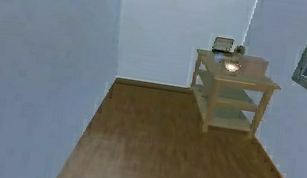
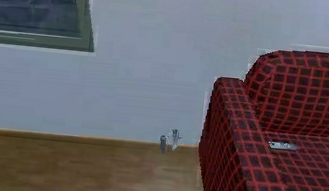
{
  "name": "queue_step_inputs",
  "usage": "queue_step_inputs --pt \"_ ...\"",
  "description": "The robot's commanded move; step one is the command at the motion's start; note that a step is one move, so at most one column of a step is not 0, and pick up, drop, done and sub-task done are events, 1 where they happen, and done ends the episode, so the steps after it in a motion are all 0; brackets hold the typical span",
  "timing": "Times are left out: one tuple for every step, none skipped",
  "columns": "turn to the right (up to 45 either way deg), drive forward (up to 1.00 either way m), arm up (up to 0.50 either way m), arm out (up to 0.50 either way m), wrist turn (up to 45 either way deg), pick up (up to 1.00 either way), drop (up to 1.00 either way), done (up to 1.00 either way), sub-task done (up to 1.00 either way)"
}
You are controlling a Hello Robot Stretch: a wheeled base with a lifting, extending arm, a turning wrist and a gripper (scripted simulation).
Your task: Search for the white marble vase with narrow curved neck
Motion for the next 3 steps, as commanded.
queue_step_inputs --pt "0.0 1.0 0.0 0.0 0.0 0.0 0.0 0.0 0.0" --pt "0.0 1.0 0.0 0.0 0.0 0.0 0.0 0.0 0.0" --pt "-9.0 0.0 0.0 0.0 0.0 0.0 0.0 0.0 0.0"
